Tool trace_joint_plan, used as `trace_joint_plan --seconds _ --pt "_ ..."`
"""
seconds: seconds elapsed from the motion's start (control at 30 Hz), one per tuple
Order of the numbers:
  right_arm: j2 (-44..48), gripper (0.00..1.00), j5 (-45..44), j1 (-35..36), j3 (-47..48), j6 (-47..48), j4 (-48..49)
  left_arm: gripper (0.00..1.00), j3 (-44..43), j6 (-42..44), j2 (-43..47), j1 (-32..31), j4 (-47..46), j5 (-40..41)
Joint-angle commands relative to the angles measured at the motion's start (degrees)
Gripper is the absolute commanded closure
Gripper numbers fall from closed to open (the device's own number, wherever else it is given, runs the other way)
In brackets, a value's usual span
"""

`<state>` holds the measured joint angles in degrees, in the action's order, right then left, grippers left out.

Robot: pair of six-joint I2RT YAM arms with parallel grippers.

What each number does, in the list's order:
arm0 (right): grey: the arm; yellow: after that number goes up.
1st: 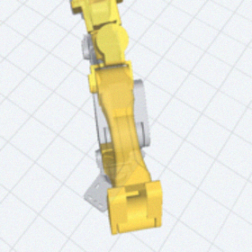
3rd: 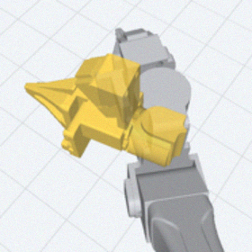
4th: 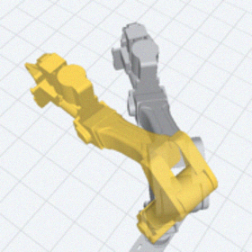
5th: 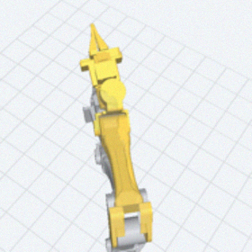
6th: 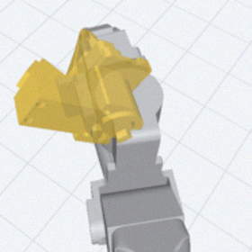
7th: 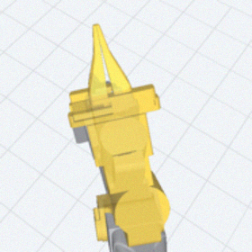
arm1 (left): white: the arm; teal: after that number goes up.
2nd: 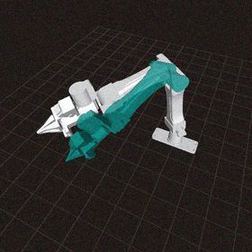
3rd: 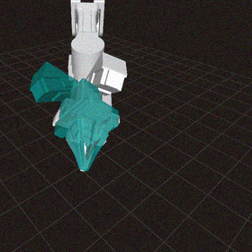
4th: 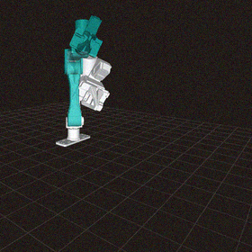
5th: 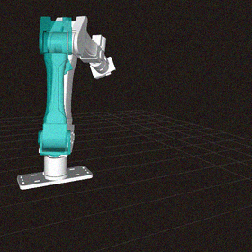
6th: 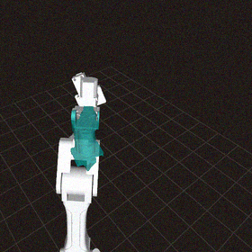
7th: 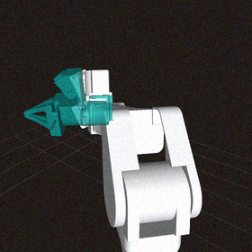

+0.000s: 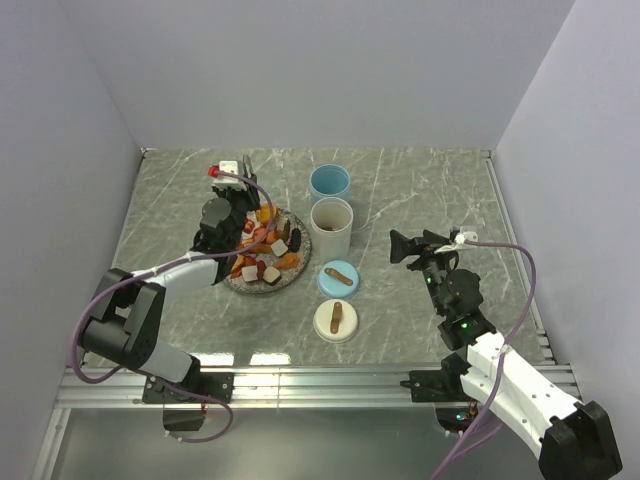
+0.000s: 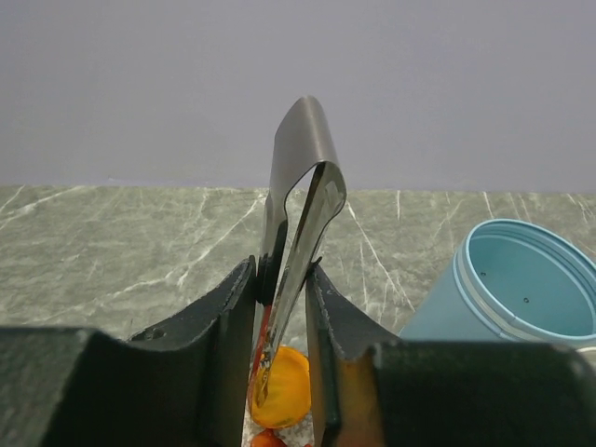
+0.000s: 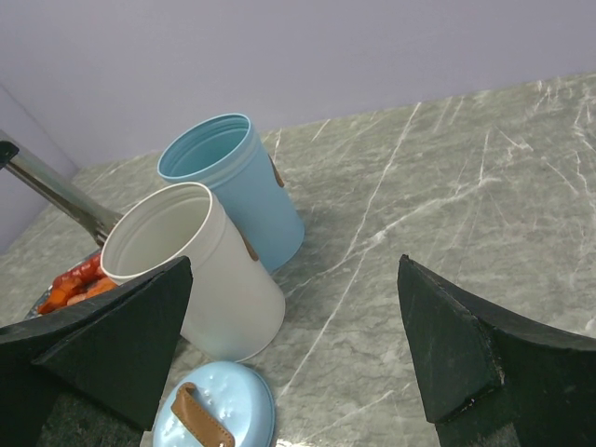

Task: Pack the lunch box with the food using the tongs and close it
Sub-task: Pick up the food using the clamp, then place the food into the lunch box

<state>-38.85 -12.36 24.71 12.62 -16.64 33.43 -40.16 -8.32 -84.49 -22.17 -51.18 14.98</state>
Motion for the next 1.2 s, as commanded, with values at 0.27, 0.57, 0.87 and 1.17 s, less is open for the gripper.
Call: trace_joint_plan --seconds 0.27,0.57,0.87,1.17 --pt "0.9 0.02 0.1 -0.5 0.0 0.7 2.3 0.98 -2.5 -2.8 6.7 -1.2 2.0 -4.1" --pt "0.7 0.02 0.1 -0.4 -0.1 0.7 2.3 1.00 -3.3 -2.8 12.9 -2.1 4.8 -5.0" --pt "0.7 0.02 0.2 -0.4 0.0 0.6 2.3 0.99 -8.4 -0.4 17.0 -5.1 8.1 -4.1" --pt "0.5 0.02 0.3 -0.5 -0.1 0.6 2.3 1.00 -21.4 2.5 10.4 -9.0 12.9 -4.4"
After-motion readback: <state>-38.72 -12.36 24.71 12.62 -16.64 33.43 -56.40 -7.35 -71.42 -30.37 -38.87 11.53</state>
